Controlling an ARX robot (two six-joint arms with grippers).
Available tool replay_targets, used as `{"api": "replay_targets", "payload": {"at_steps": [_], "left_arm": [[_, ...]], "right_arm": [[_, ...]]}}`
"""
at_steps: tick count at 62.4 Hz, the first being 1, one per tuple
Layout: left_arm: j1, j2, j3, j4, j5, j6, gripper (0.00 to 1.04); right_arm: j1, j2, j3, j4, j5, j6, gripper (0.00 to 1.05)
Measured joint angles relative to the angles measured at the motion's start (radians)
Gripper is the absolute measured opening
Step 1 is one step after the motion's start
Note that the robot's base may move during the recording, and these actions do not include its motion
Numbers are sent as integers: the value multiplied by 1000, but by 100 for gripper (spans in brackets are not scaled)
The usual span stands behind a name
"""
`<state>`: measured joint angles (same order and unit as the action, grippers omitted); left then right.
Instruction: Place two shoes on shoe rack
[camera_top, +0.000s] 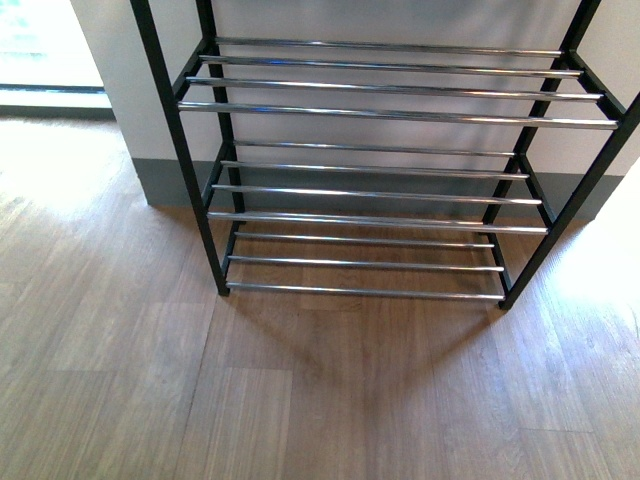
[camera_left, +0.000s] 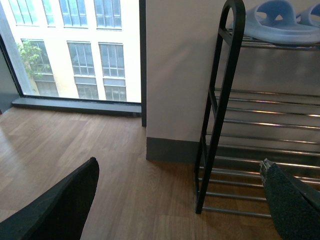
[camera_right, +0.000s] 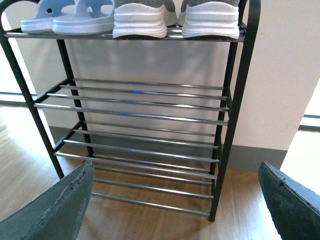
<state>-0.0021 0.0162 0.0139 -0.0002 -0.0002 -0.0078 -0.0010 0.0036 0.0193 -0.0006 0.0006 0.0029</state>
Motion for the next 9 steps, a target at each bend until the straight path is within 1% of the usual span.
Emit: {"api": "replay_targets", "payload": {"at_steps": [9], "left_arm": [[0,0,0,0,0,0,95]], "right_arm": [[0,0,0,0,0,0,96]]}}
